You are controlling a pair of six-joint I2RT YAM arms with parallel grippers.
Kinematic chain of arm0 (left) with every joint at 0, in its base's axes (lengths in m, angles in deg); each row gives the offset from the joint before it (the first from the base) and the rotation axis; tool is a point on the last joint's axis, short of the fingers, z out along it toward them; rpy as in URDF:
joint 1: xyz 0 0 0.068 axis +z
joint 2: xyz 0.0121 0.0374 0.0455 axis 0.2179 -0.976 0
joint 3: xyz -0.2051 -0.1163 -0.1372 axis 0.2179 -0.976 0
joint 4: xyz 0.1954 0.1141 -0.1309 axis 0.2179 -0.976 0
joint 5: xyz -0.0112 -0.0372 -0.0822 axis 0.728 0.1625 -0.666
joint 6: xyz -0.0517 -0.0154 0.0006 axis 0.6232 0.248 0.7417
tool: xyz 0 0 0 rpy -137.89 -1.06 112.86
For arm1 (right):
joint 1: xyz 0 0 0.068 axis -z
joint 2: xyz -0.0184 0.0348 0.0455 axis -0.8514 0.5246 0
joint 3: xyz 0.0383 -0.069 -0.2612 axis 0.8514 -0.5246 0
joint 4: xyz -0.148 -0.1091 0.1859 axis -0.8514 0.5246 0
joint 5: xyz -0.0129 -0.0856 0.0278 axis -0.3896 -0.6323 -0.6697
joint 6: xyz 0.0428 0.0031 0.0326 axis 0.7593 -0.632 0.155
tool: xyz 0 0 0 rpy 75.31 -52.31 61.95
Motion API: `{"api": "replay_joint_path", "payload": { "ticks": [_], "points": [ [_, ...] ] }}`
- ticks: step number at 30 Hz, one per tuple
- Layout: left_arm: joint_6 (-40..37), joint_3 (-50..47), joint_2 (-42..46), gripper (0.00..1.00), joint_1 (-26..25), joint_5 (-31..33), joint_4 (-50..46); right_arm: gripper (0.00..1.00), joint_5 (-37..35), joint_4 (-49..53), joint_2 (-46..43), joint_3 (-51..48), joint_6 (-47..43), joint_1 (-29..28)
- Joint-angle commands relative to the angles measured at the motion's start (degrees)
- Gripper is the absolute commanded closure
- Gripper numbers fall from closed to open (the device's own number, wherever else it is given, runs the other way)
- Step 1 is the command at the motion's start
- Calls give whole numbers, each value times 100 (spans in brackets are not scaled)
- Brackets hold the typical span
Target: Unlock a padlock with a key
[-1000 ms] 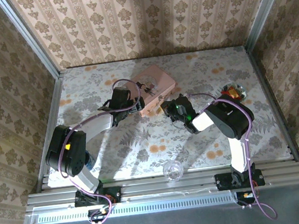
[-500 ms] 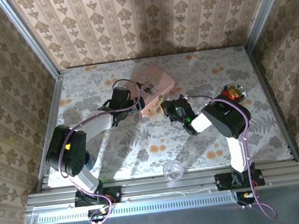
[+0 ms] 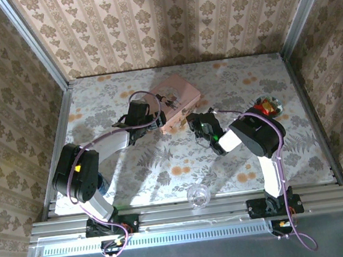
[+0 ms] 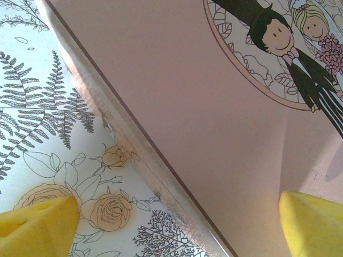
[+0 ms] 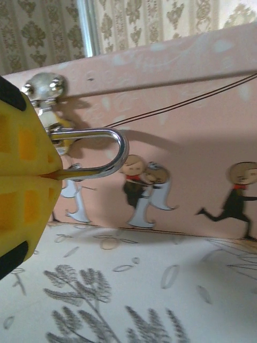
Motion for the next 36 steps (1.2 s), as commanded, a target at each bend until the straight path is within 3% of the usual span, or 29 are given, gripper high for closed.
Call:
{"api": "replay_joint_path", "payload": {
  "ticks": [1,17,31,36],
  "points": [
    [-206,-335,-276,5,88,150,-1061,100,-601,167,157,39,82,69],
    [-209,-402,-196,6,171,141,-1043,100,-595,189,108,40,17,69],
    [-144,-552,-135,21,493,-92,-854,100,-514,59,-77,-314,25,25],
    [-161,-526,-126,22,550,-103,-847,100,-507,98,-203,-443,-32,-44]
  ]
}}
